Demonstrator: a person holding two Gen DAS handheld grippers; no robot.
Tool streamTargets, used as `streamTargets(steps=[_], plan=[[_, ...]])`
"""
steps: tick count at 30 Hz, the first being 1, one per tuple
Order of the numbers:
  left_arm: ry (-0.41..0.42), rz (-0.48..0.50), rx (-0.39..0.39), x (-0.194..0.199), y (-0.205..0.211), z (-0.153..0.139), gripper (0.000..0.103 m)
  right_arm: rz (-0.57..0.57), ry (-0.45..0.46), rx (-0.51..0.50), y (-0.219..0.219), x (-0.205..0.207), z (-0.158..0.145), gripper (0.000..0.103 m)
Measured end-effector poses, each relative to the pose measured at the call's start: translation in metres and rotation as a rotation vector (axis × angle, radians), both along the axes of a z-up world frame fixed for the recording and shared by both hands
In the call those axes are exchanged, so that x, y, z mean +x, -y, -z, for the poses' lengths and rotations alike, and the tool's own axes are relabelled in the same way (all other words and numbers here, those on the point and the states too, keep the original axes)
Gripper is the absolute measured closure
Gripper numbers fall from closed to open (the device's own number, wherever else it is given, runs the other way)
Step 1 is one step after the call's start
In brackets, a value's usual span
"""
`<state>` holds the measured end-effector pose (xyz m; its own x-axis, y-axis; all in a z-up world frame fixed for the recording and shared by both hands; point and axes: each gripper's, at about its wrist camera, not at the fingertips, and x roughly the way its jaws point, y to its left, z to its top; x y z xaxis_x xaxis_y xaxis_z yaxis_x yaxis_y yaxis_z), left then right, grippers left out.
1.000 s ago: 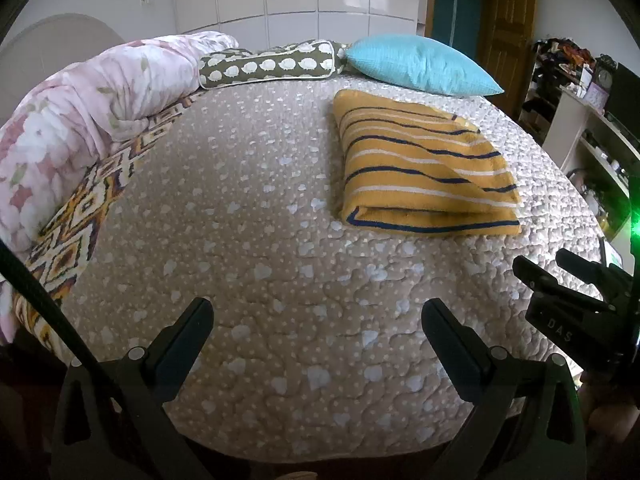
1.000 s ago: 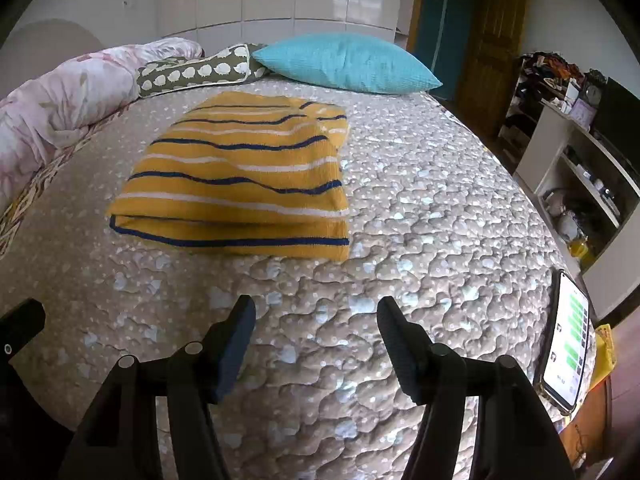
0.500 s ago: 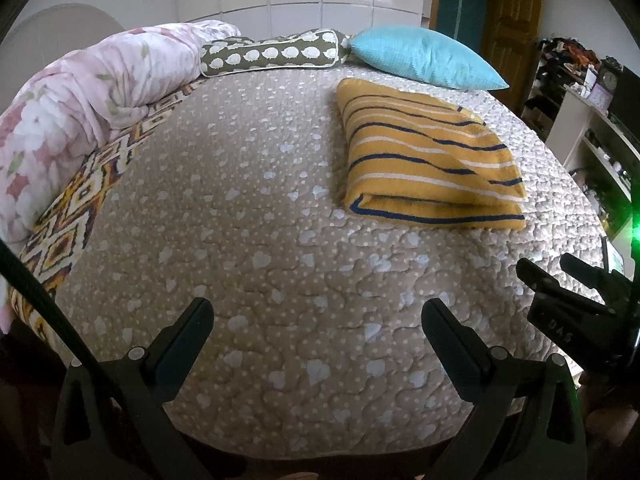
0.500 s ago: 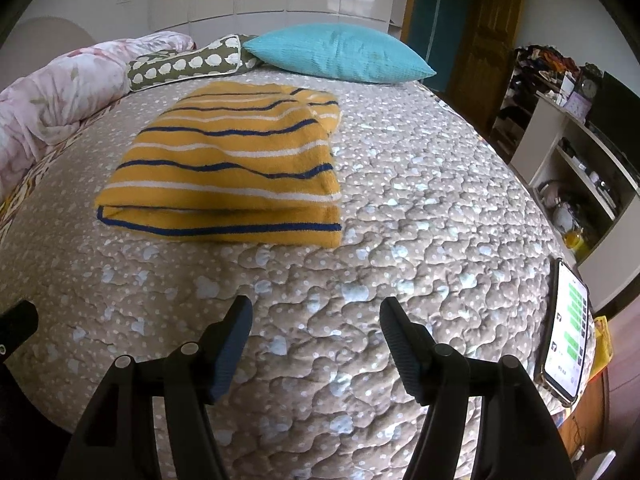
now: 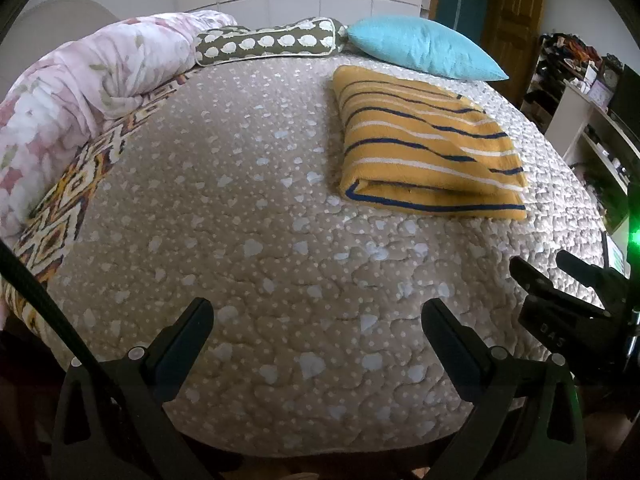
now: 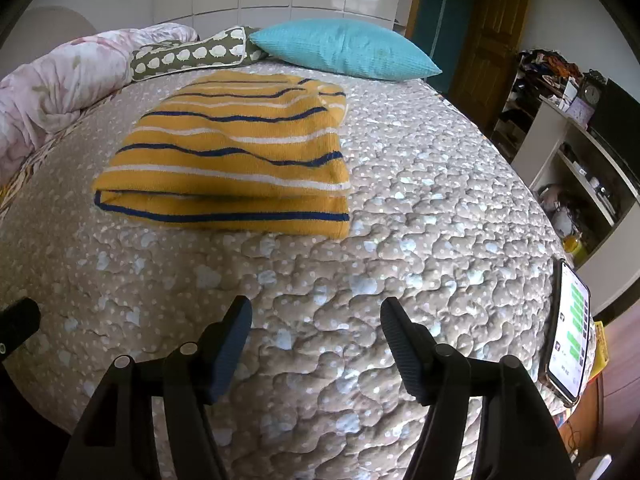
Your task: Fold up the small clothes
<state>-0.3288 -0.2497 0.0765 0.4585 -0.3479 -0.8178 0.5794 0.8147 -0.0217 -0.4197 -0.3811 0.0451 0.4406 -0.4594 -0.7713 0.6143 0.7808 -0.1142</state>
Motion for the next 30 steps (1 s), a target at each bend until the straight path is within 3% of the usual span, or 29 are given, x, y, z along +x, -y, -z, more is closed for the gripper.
streamTargets(steps=[30], plan=[[-0.032, -0.002, 0.003, 0.0005, -0.0008, 0.0065, 0.0, -0.007, -0.006, -0.004, -0.0053, 0.001, 0.0017, 0.028]])
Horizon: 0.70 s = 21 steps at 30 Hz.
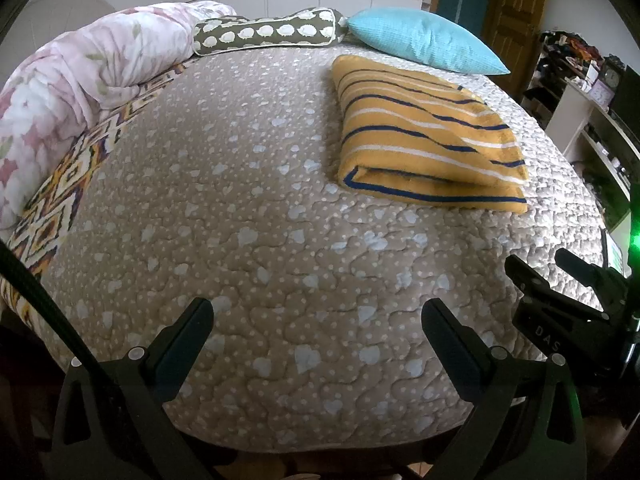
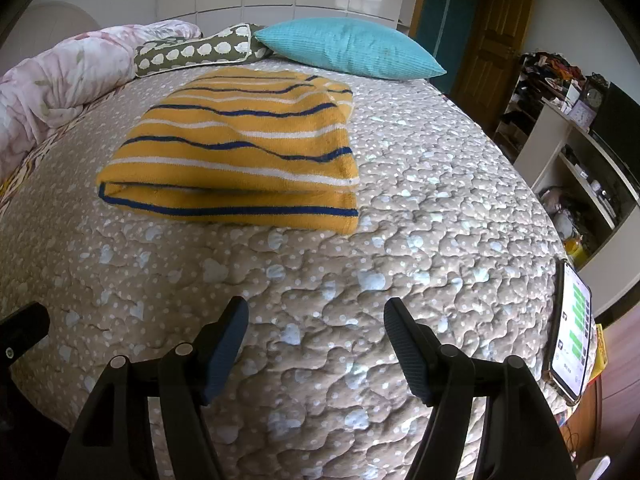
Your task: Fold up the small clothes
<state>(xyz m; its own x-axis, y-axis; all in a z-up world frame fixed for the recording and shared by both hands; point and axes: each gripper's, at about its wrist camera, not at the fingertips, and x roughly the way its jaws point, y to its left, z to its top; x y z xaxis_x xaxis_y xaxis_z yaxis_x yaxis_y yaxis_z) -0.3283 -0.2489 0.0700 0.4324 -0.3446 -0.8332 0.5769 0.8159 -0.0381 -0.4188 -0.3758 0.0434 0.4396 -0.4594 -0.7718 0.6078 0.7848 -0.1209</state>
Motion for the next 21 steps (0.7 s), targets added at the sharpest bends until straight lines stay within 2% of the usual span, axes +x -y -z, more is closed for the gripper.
streamTargets(steps=[21], plan=[[-0.015, -0.001, 0.005, 0.0013, -0.0002, 0.0049, 0.0, 0.0, 0.0, -0.001, -0.0004, 0.0001, -0.0001, 0.026]])
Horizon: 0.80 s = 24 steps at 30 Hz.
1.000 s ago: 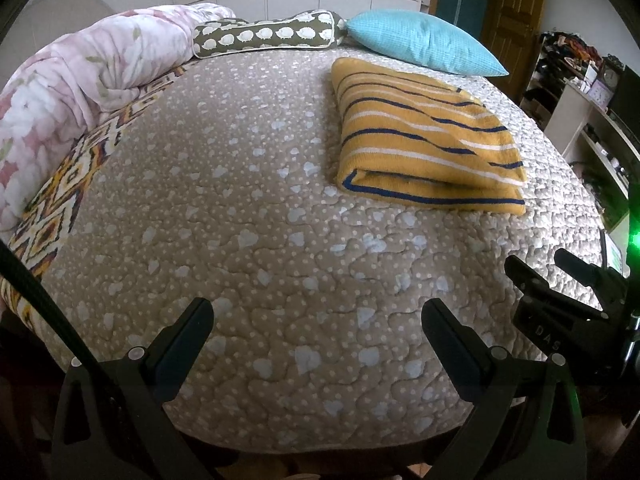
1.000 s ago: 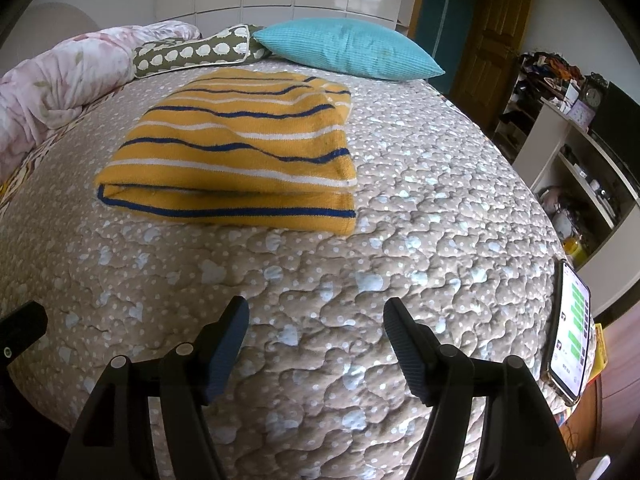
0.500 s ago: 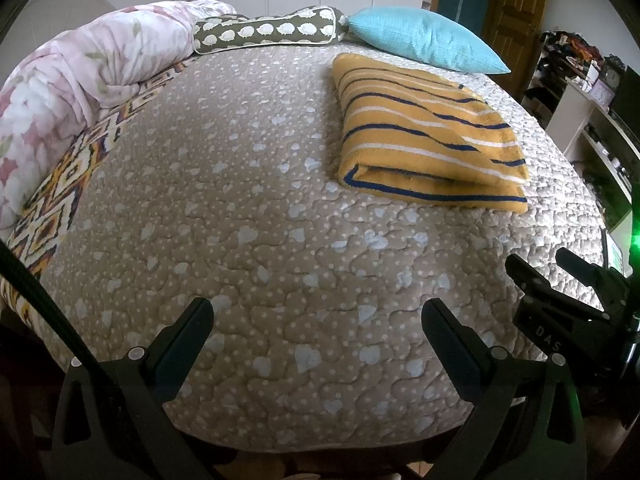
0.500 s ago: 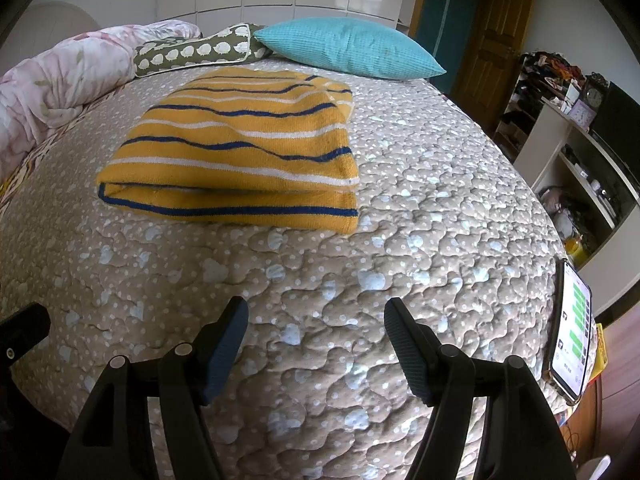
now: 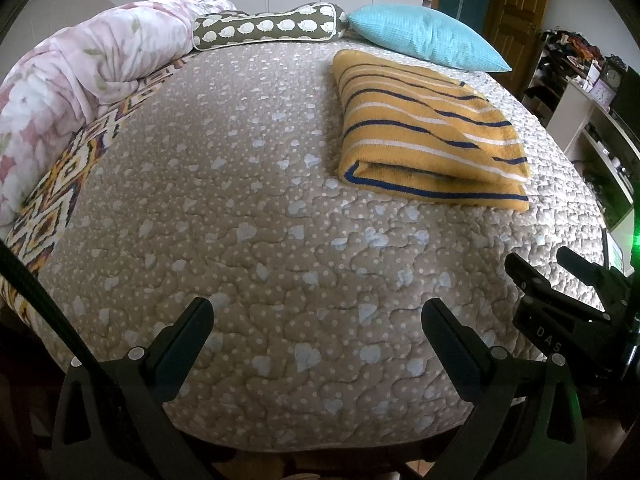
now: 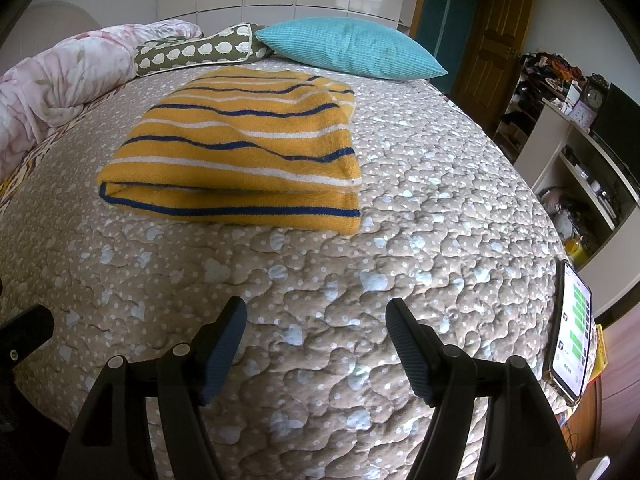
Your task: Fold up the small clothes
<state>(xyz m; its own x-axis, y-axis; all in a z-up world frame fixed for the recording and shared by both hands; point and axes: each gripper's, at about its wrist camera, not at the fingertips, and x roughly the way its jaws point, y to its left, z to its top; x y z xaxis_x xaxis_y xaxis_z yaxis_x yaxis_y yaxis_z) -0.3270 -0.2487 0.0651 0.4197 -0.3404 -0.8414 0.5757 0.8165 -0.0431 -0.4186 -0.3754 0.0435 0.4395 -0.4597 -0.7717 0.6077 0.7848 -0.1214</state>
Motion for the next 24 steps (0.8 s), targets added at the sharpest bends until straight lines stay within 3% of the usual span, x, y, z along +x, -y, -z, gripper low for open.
streamTargets(steps=[24], plan=[[-0.01, -0.009, 0.003, 0.0017, 0.0, 0.0038, 0.0, -0.005, -0.002, 0.0, -0.0013, 0.003, 0.0031, 0.024]])
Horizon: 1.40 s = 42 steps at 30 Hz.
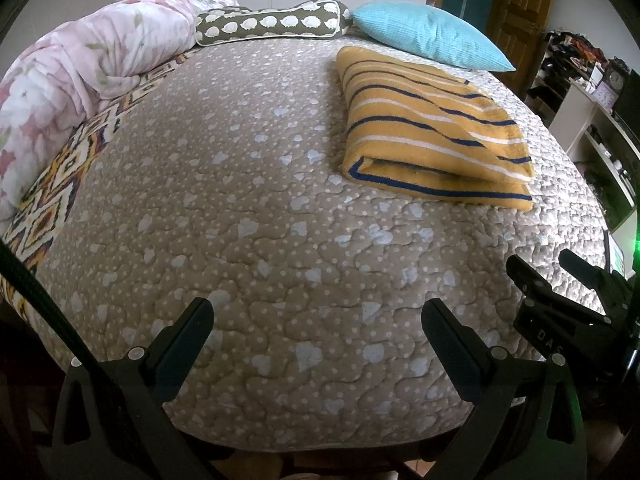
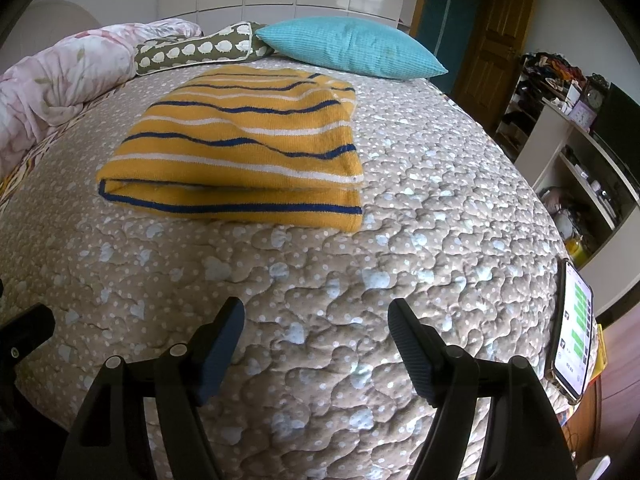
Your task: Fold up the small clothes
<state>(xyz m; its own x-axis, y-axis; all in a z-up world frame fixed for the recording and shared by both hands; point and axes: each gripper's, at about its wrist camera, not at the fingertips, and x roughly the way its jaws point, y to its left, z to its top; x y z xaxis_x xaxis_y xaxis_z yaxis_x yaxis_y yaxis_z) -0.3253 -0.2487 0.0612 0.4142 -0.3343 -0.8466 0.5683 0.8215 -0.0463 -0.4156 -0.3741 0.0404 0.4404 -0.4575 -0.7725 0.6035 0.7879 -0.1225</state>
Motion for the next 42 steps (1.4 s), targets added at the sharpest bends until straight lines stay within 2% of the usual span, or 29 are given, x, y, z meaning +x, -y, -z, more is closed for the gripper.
streamTargets(steps=[42], plan=[[-0.025, 0.0, -0.008, 0.0036, 0.0035, 0.0059, 0.0, -0.011, 0.005, -0.001, -0.0069, 0.0041, 0.0005, 0.022]])
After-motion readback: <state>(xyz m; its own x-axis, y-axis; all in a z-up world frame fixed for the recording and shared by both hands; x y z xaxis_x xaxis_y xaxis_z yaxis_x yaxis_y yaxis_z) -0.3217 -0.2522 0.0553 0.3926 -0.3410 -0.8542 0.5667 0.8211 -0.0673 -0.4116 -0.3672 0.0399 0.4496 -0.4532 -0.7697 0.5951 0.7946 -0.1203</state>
